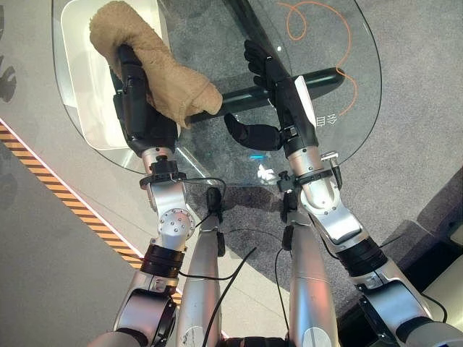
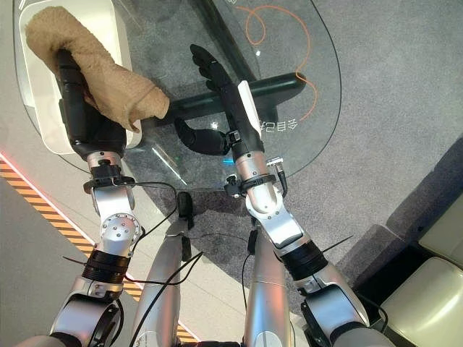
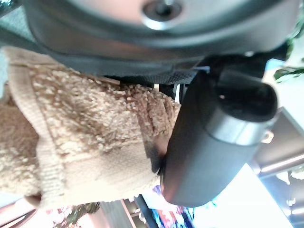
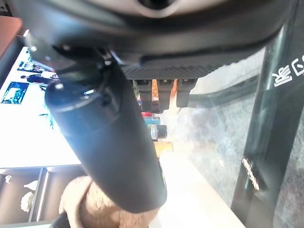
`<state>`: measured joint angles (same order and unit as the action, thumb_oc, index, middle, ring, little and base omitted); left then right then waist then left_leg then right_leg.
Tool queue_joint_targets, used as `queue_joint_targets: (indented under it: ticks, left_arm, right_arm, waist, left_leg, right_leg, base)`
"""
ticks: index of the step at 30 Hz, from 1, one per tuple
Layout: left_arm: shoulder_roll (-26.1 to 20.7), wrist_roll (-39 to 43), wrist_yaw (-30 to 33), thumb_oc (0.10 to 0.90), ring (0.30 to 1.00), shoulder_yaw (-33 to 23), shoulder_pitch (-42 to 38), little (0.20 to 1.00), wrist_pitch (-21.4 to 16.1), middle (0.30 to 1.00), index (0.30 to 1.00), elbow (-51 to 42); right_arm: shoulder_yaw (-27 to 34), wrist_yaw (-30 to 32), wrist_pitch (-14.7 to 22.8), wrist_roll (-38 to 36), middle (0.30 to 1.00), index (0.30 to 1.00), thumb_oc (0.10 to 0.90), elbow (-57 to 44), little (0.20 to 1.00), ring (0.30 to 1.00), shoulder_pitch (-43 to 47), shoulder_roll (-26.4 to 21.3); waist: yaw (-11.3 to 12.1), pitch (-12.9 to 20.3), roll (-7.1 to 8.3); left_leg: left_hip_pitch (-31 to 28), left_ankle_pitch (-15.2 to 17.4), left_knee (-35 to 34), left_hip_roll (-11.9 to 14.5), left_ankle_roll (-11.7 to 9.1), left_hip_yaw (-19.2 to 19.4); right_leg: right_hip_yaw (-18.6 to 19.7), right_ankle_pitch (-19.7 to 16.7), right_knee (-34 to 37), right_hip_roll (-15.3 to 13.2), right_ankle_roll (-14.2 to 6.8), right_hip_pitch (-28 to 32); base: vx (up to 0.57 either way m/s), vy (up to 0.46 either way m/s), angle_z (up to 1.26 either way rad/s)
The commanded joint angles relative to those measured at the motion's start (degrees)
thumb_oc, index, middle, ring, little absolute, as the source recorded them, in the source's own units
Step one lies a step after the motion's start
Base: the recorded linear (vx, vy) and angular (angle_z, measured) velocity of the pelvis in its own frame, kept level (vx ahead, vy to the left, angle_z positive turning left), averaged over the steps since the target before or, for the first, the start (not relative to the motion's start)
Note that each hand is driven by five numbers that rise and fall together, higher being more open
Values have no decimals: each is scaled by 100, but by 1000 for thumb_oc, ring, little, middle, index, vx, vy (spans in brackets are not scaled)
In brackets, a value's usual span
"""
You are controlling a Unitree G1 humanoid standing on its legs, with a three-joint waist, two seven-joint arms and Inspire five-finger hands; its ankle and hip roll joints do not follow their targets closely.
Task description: Wipe the table with a cloth and put it in the basket.
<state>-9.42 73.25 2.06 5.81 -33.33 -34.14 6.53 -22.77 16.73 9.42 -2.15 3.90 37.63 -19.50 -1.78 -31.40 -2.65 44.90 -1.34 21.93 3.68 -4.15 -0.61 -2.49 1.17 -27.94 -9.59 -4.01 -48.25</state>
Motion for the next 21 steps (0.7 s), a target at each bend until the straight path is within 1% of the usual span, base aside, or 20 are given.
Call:
queue_joint_targets:
  ticks: [1, 4, 6, 7, 9, 12, 13, 16, 17, 19, 21]
  left_arm:
    - [-321, -1285, 275, 100, 300, -307, -833, 200, -778, 300, 300, -759]
    - [-451, -1787, 822, 100, 300, -399, -822, 200, -945, 300, 300, -637]
    - [-482, -1928, 961, 100, 300, -423, -806, 200, -988, 300, 300, -598]
    - [-527, -2057, 1160, 100, 300, -483, -792, 200, -1015, 300, 300, -527]
    - [-576, -2088, 1225, 100, 300, -534, -785, 200, -1058, 300, 300, -425]
    - [-712, -2125, 1322, 100, 300, -669, -766, 200, -1175, 300, 300, -183]
    - [-723, -2104, 1315, 100, 300, -685, -766, 200, -1180, 300, 300, -160]
    - [-834, -2133, 1379, 100, 300, -779, -748, 200, -1329, 300, 300, 91]
    - [-868, -2190, 1427, 100, 300, -794, -747, 200, -1367, 300, 300, 154]
    - [-948, -2231, 1523, 100, 300, -849, -793, 200, -1400, 300, 300, 312]
    - [-1021, -2300, 1587, 100, 300, -859, -827, 200, -1439, 300, 300, 442]
  right_arm:
    - [321, 424, 536, 301, 900, 900, 800, -639, 900, 900, 556, 162]
    - [473, 835, 536, 582, 900, 900, 800, -480, 900, 900, 485, 36]
    - [518, 997, 514, 746, 900, 900, 800, -418, 900, 900, 462, -23]
    - [601, 1234, 522, 764, 900, 900, 800, -293, 900, 900, 423, -133]
    - [673, 1477, 489, 775, 900, 900, 800, -183, 900, 900, 393, -209]
    - [937, 2030, 571, 620, 900, 900, 800, 198, 900, 900, 272, -434]
    - [977, 2094, 607, 597, 900, 900, 800, 257, 900, 900, 249, -452]
    - [1284, 2709, 817, 472, 900, 900, 800, 740, 900, 900, 83, -602]
    - [1334, 2860, 802, 482, 900, 900, 800, 848, 900, 900, 50, -630]
    - [1455, 3118, 799, 234, 900, 900, 800, 1162, 900, 900, 8, -720]
    - [1501, 3288, 765, 169, 900, 900, 800, 1396, 900, 900, 1, -765]
  waist:
    - [147, 161, 91]
    - [139, 161, 91]
    - [136, 161, 92]
    - [128, 161, 90]
    - [120, 161, 92]
    - [84, 161, 87]
    - [78, 161, 85]
    - [36, 161, 74]
    - [29, 161, 74]
    - [16, 161, 66]
    - [12, 161, 64]
  left_leg:
    - [-88, 142, 24, -534, 400, -32]
    - [-85, 151, 25, -537, 396, -34]
    - [-82, 155, 28, -536, 392, -38]
    - [-108, 157, 8, -528, 386, -31]
    - [-127, 168, 11, -524, 380, -30]
    - [-140, 201, 17, -497, 368, -14]
    - [-140, 205, 16, -493, 367, -10]
    - [-145, 233, 14, -471, 363, 7]
    - [-145, 243, 20, -464, 363, 10]
    - [-150, 256, 18, -452, 356, 21]
    - [-162, 264, 7, -441, 352, 24]
  right_leg:
    - [-142, 12, 315, 532, 214, 255]
    - [-145, 20, 313, 530, 204, 251]
    - [-144, 24, 310, 530, 202, 249]
    - [-145, 22, 329, 525, 198, 272]
    - [-143, 27, 327, 524, 194, 289]
    - [-120, 49, 317, 532, 182, 299]
    - [-119, 52, 316, 532, 182, 296]
    - [-92, 65, 314, 541, 173, 302]
    - [-87, 69, 303, 544, 170, 298]
    - [-78, 86, 302, 551, 174, 307]
    - [-81, 96, 302, 552, 176, 315]
  base:
    - [0, 0, 0]
    - [0, 0, 0]
    - [0, 0, 0]
    - [0, 0, 0]
    - [0, 0, 0]
    - [0, 0, 0]
    - [0, 0, 0]
    - [-3, 22, 0]
    - [0, 0, 0]
    - [0, 0, 0]
    - [0, 0, 0]
